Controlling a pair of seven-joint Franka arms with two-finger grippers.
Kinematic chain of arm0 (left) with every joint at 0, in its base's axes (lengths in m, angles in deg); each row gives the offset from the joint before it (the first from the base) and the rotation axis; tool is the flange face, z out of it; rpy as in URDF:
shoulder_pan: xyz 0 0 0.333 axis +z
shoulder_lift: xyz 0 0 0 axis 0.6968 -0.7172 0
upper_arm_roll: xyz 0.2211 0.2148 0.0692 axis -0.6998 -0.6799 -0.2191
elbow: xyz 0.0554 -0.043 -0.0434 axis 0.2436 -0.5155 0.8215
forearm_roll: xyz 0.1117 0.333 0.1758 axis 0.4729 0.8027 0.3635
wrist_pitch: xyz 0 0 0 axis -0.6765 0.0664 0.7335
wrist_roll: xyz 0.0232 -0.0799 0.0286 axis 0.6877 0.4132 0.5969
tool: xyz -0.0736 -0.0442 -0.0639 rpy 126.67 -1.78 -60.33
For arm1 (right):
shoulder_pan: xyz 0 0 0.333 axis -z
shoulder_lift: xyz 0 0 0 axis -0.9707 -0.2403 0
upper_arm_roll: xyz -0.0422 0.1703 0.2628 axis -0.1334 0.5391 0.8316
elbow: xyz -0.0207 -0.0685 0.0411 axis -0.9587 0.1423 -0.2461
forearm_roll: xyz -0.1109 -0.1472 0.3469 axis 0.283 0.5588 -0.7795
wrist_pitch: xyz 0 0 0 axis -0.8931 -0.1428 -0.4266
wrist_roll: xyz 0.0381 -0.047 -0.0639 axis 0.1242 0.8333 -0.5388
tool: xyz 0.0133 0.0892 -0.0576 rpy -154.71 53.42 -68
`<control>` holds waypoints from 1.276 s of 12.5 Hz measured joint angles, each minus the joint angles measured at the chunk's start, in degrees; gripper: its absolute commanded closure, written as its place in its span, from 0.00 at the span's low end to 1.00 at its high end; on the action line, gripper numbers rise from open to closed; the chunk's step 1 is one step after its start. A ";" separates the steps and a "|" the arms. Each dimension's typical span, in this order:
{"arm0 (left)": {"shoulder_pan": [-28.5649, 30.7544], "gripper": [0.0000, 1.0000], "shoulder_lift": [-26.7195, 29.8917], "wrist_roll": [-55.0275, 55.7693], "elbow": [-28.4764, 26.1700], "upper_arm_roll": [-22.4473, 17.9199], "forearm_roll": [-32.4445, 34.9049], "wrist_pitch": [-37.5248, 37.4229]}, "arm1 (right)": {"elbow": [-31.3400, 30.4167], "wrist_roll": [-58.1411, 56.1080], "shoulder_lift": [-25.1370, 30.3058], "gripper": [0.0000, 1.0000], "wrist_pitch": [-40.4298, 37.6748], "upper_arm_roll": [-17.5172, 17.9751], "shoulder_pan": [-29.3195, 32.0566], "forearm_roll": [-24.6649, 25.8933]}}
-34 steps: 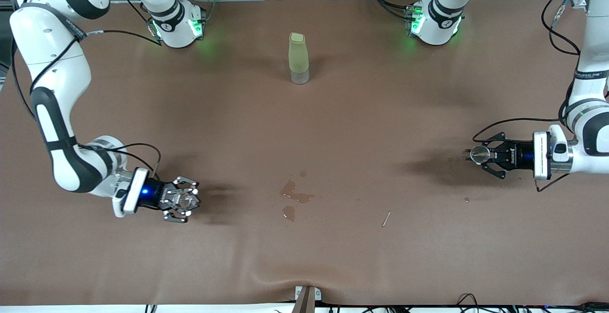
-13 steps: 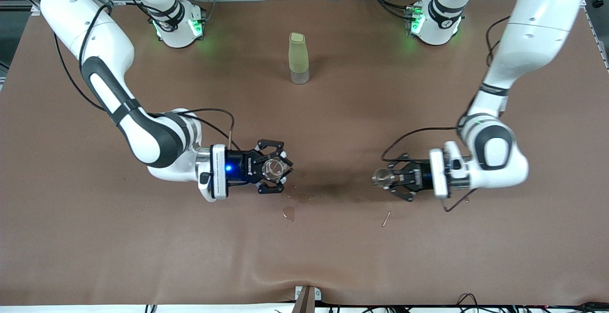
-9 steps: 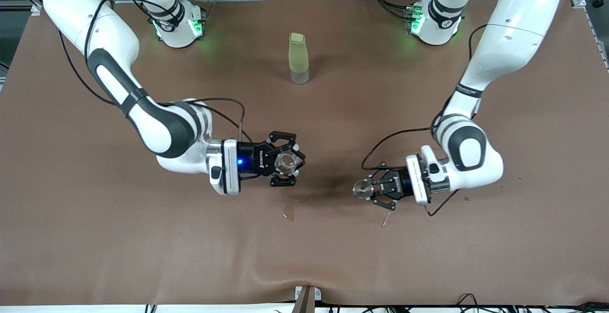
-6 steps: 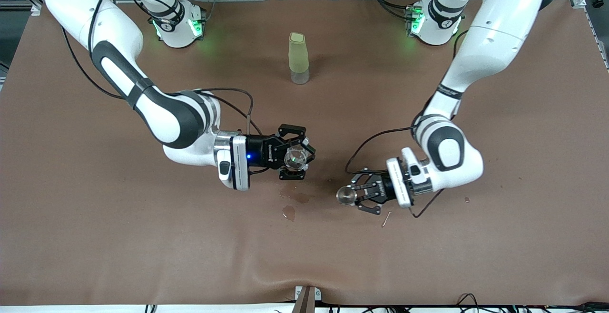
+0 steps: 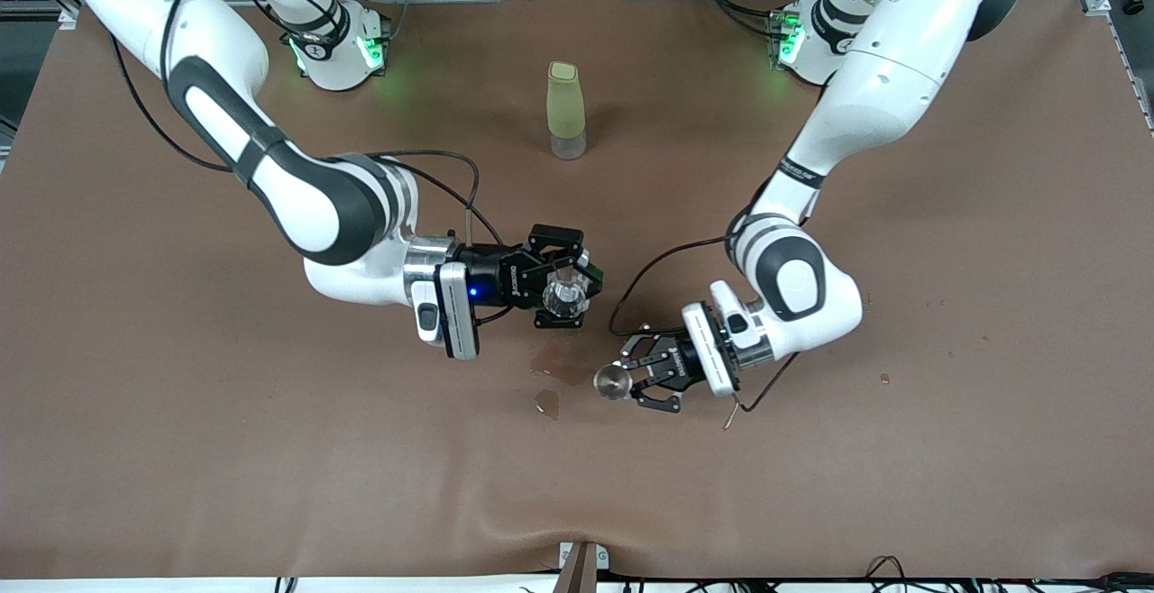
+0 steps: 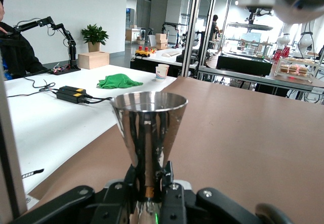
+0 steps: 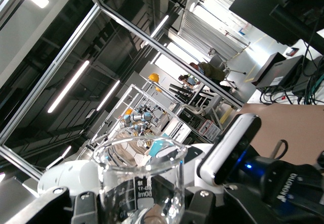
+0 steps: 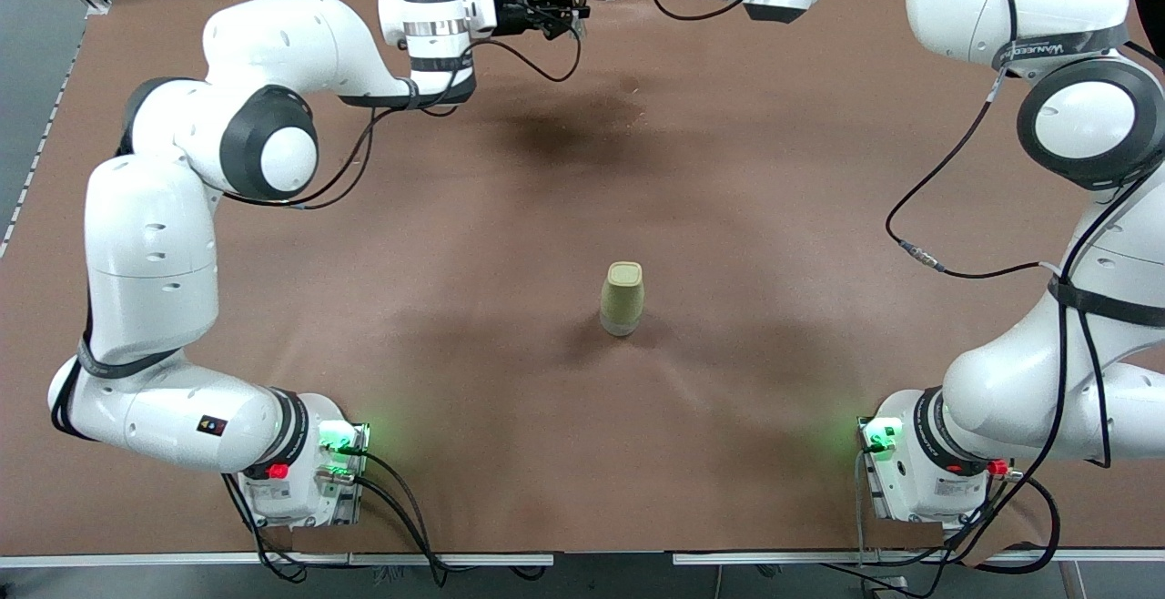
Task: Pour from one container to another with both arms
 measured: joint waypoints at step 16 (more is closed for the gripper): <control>-7.46 1.00 -4.33 0.01 4.82 -0.29 -6.47 5.19 | -0.48 20.95 0.78 1.00 12.06 -0.45 0.01 0.27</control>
